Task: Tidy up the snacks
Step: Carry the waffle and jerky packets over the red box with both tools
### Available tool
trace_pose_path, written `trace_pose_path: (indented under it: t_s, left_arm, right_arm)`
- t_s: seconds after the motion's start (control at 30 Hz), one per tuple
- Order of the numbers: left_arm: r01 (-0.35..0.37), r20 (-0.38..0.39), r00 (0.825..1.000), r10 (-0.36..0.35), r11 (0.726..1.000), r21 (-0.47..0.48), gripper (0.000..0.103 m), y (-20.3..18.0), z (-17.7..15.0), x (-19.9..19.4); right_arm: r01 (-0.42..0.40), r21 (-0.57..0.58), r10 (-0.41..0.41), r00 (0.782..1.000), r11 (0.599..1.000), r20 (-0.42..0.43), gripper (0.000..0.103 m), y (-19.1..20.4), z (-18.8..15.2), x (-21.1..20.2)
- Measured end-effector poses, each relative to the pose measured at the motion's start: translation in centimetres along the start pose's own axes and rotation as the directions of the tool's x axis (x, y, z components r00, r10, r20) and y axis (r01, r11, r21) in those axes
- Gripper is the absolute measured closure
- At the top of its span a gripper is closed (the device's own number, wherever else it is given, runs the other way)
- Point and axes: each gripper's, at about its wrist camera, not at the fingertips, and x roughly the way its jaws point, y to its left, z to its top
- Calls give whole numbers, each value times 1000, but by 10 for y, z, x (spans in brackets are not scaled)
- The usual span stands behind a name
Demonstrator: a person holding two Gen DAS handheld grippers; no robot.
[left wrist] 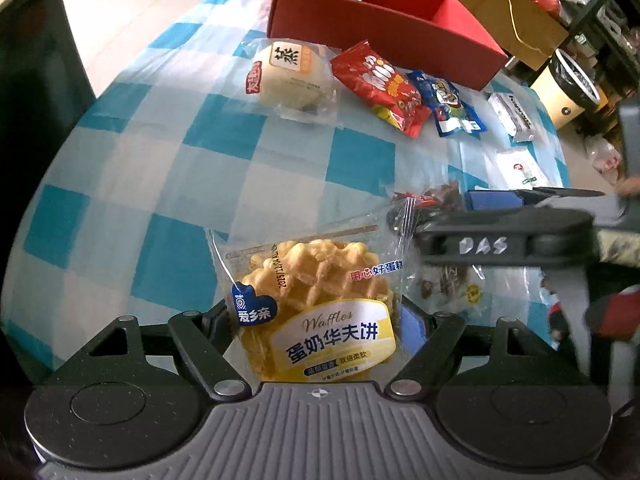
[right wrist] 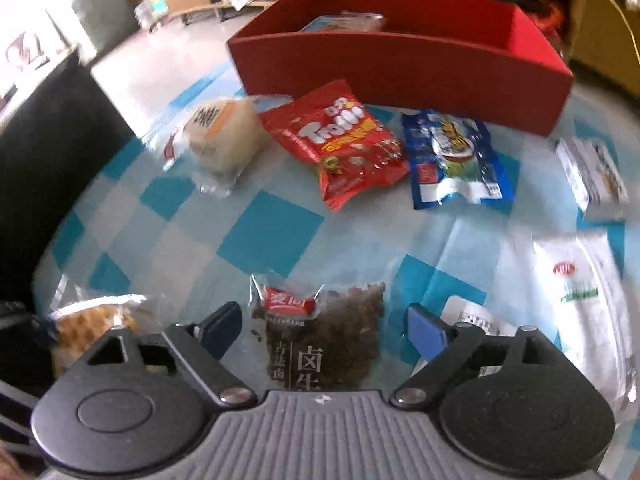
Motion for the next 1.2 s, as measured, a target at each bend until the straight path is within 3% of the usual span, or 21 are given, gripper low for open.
trace_pose_path:
  t_s: [0.07, 0.17, 0.23, 0.37, 0.53, 0.7, 0.9, 1.2]
  left_arm:
    - [-3, 0, 1000, 3, 1000, -5, 20, 2, 0, -1]
    - [-34, -6, 999, 34, 999, -6, 21, 4, -2, 0]
    - [-27, -6, 1000, 27, 1000, -14, 21, 6, -1, 1]
    - [-47, -6, 999, 47, 999, -8, 22, 6, -2, 3]
    - [-46, 13, 999, 46, 999, -3, 22, 2, 0, 0]
    - [-57, 30, 998, 56, 998, 7, 22, -5, 7, -1]
    - [-56, 70, 996, 55, 998, 20, 22, -14, 23, -7]
    - [-78, 192, 979, 62, 994, 77, 22, -40, 72, -18]
  right_arm:
    - [21, -37, -20, 1000, 999, 10, 0, 11, -5, 6]
    - [106, -81, -103, 994, 991, 40, 0, 29, -14, 11]
    - [101, -60, -99, 995, 993, 33, 0, 28, -12, 12]
    - [102, -71, -99, 994, 992, 40, 17, 23, -10, 6]
    - [75, -31, -73, 995, 997, 61, 25, 9, -14, -5]
    - [61, 2, -61, 993, 998, 100, 27, -2, -15, -11]
    - [28, 55, -39, 977, 998, 210, 27, -15, -4, -42]
    - [16, 111, -50, 948, 994, 315, 27, -40, 25, -61]
